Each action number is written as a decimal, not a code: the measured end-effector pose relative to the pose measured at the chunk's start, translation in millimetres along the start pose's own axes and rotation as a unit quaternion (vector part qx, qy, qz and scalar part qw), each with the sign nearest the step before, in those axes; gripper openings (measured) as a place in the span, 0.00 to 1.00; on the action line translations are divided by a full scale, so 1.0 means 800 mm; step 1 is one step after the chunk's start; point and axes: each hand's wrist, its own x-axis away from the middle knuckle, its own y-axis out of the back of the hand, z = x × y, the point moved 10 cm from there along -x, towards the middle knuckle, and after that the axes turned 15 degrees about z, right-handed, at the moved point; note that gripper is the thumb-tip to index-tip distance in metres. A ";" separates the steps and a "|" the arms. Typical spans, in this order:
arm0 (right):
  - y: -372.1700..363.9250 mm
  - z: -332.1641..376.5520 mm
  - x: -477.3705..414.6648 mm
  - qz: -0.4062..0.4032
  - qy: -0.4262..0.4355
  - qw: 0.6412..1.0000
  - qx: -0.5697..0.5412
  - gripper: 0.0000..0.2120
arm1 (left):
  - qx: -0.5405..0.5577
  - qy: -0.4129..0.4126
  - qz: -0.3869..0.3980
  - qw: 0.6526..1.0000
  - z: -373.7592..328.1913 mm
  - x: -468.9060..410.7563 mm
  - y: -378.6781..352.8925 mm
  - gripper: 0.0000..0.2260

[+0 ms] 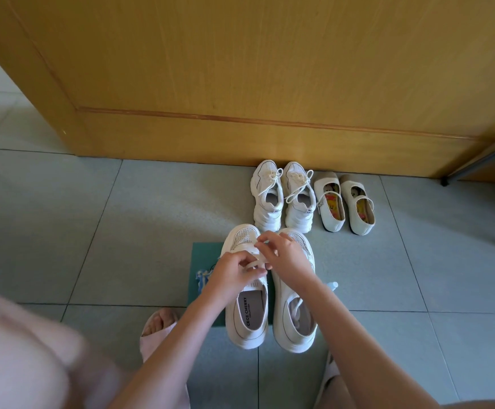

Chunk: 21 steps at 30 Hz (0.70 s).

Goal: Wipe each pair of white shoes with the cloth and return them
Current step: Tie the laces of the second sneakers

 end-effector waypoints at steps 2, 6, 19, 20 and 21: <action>0.009 -0.001 0.002 -0.015 -0.001 1.000 -0.007 0.08 | -0.016 0.002 -0.014 1.000 0.001 -0.001 0.003 0.04; 0.021 -0.005 0.009 -0.013 0.002 0.998 -0.059 0.09 | -0.006 0.003 -0.002 1.000 0.003 -0.004 0.001 0.08; -0.024 -0.009 0.045 0.102 -0.006 0.991 -0.082 0.05 | 0.208 0.065 -0.029 0.976 0.035 -0.001 0.012 0.05; -0.029 -0.008 0.045 0.114 -0.002 0.990 -0.083 0.05 | 0.212 0.068 -0.027 0.974 0.036 -0.001 0.012 0.05; -0.034 -0.007 0.044 0.127 0.002 0.988 -0.084 0.05 | 0.215 0.066 -0.023 0.974 0.035 -0.001 0.011 0.05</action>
